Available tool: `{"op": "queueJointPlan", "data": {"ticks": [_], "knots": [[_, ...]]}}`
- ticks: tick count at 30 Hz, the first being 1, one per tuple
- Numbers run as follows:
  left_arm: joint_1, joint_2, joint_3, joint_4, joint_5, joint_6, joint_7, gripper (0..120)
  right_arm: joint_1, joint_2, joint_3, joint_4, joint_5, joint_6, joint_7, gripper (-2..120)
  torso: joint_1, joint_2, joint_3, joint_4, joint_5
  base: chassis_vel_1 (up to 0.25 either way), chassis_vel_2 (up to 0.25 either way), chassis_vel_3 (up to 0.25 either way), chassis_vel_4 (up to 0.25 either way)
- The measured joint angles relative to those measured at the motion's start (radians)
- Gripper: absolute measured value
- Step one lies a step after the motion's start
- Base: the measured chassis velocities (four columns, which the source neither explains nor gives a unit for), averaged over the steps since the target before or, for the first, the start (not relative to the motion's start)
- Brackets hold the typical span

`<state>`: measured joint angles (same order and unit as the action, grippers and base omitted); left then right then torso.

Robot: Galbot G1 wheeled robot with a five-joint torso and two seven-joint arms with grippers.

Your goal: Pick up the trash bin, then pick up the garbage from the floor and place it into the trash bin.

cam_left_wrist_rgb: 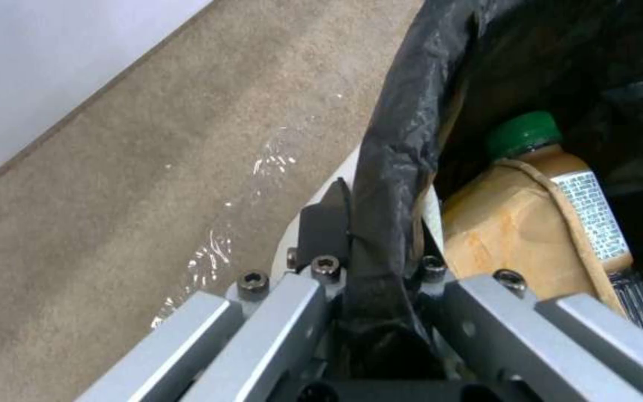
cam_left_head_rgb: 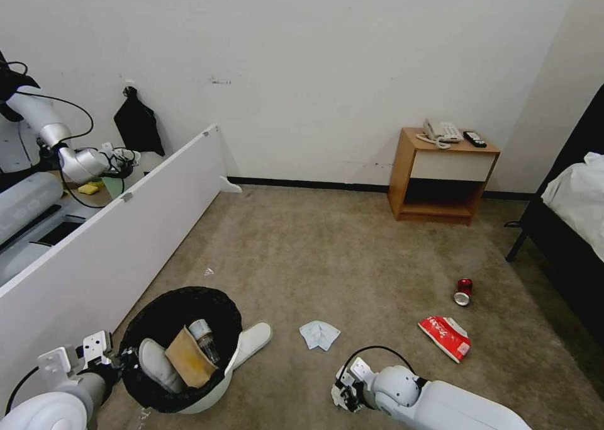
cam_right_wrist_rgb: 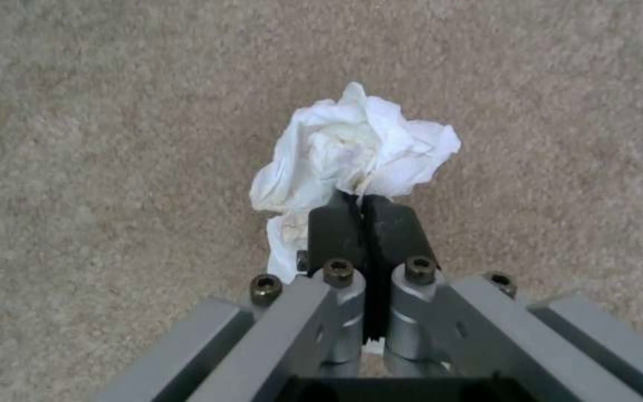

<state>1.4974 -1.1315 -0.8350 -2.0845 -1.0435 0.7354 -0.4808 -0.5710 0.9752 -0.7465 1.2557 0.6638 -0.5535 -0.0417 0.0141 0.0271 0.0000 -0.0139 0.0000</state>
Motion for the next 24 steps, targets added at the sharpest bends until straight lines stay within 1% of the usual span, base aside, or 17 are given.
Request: {"op": "queueJointPlan", "data": {"ticks": [6,8,12,15,16,18,19,21,22,23,24], "knots": [[-0.001,0.004,0.001,0.001,-0.001,0.0,-0.001,1,-0.001,-0.015,0.007,0.023,0.021,0.012,0.013,0,0.0,0.0,0.0,0.0,0.0001,0.0,0.0,0.0,0.0],[-0.001,0.006,0.004,0.001,-0.002,0.0,-0.001,1,0.001,-0.039,0.018,0.063,0.043,0.03,0.031,0,0.0,0.0,0.0,-0.0001,0.0001,0.0,0.0,0.0,0.0],[-0.001,0.007,0.005,0.0,-0.005,0.0,-0.001,1,0.006,-0.053,0.029,0.091,0.058,0.033,0.039,0,0.0,0.0,0.0,-0.0001,0.0001,0.0,0.0,0.0,0.0],[0.001,0.012,0.007,-0.005,-0.018,0.0,-0.003,1,0.027,-0.096,0.082,0.171,0.074,0.049,0.064,0,0.0,0.0,0.0,0.0,0.0,0.0,0.0,0.0,0.0],[0.001,0.012,0.007,-0.005,-0.018,0.0,-0.003,1,0.027,-0.096,0.082,0.171,0.074,0.049,0.064,0,0.0,0.0,0.0,0.0,0.0,0.0,0.0,0.0,0.0],[0.002,0.013,0.008,-0.012,-0.026,0.0,-0.005,1,0.042,-0.129,0.145,0.24,0.099,0.063,0.084,0,0.0,0.0,0.0,0.0,0.0001,0.0,0.0,0.0,0.0],[0.002,0.013,0.008,-0.012,-0.026,0.0,-0.005,1,0.042,-0.129,0.145,0.24,0.099,0.063,0.084,0,0.0,0.0,0.0,0.0,0.0001,0.0,0.0,0.0,0.0],[0.002,0.015,0.011,-0.019,-0.032,0.0,-0.008,1,0.067,-0.167,0.199,0.328,0.133,0.089,0.101,0,0.0,0.0,0.0,0.0,0.0,0.0,0.0,0.0,0.0],[0.002,0.015,0.011,-0.019,-0.032,0.0,-0.008,1,0.067,-0.167,0.199,0.328,0.133,0.089,0.101,0,0.0,0.0,0.0,0.0,0.0,0.0,0.0,0.0,0.0],[0.002,0.016,0.013,-0.024,-0.036,0.0,-0.01,1,0.084,-0.187,0.213,0.373,0.14,0.122,0.118,0,0.0,0.0,0.0,0.0,-0.0002,0.0,0.0,0.0,0.0],[0.002,0.018,0.014,-0.027,-0.039,0.0,-0.011,1,0.089,-0.193,0.219,0.388,0.141,0.135,0.124,0,0.0,0.0,0.0,0.0,-0.0002,0.0,0.0,0.0,0.0]]}}
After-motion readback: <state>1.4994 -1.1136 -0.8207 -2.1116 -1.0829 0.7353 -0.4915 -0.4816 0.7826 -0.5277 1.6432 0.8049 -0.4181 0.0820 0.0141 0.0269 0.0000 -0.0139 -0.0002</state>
